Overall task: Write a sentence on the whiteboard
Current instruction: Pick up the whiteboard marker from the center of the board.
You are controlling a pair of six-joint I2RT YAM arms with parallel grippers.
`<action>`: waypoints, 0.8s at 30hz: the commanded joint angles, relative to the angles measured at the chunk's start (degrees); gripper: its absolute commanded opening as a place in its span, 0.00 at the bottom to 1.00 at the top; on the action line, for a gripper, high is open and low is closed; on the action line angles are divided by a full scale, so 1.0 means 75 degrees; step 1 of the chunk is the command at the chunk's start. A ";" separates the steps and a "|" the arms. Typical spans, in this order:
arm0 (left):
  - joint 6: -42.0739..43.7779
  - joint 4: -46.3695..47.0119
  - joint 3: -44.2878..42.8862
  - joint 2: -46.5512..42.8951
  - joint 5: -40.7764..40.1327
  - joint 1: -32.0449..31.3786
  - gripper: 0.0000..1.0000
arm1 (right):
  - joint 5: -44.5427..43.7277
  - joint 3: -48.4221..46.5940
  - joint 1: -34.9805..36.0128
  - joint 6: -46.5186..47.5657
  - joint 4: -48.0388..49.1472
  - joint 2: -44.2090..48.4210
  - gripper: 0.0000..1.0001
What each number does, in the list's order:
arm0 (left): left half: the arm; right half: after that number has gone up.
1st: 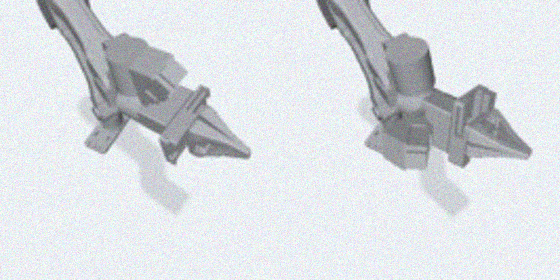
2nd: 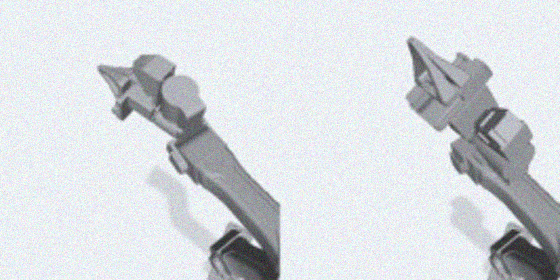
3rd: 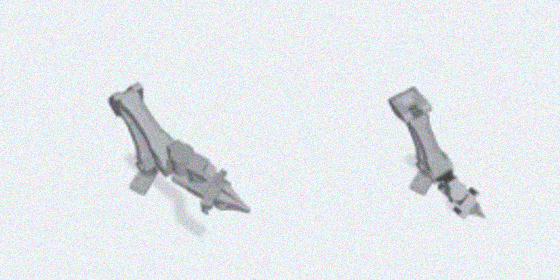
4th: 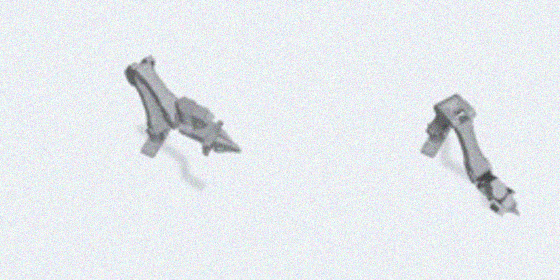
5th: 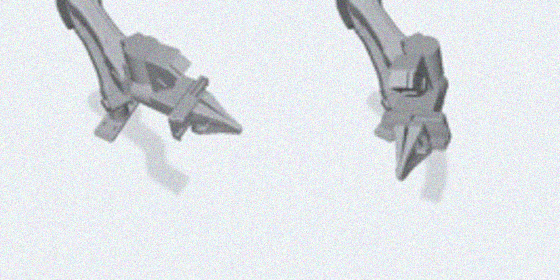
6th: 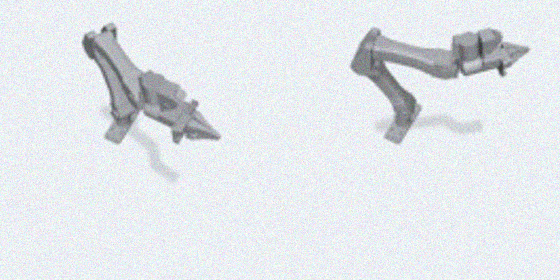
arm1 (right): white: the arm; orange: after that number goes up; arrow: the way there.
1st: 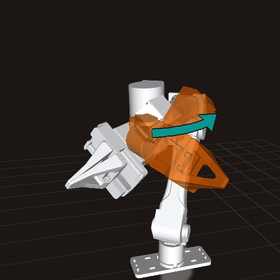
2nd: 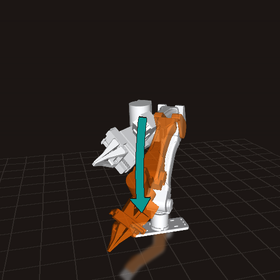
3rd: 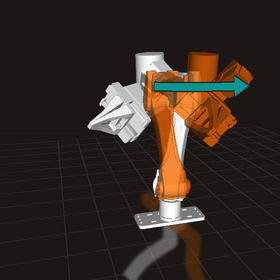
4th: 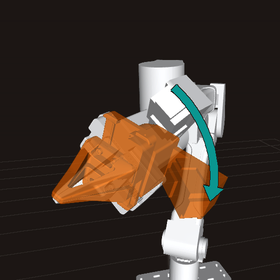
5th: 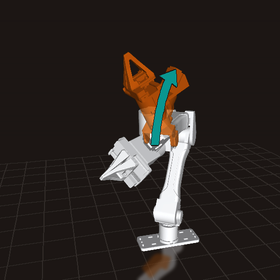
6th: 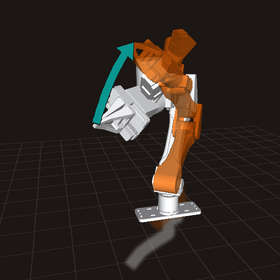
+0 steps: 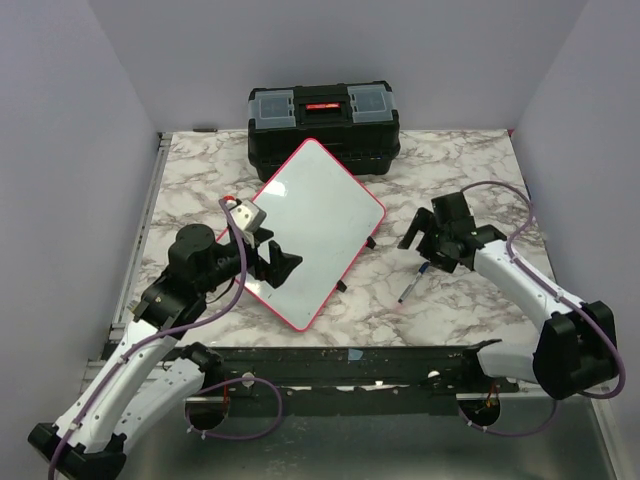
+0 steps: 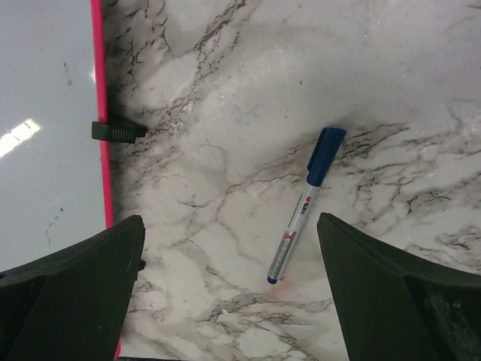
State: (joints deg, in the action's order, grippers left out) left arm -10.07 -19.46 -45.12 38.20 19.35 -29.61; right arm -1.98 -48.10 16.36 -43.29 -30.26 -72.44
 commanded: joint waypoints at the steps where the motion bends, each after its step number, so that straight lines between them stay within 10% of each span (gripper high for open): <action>1: 0.0185 -0.0071 -0.0019 0.0005 -0.0035 -0.0187 0.98 | -0.1286 -0.0238 0.0689 -0.0812 -0.1062 -0.0097 0.97; 24: 0.0281 -0.0119 0.0002 0.0051 -0.0256 -0.0415 0.98 | -0.1550 0.0494 0.1204 -0.1208 -0.0527 -0.1286 0.64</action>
State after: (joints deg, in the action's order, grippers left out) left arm -8.95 -19.53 -45.12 38.59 18.70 -32.38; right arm -11.40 -44.71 24.53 -52.38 -35.09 -80.27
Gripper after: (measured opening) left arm 0.978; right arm 0.681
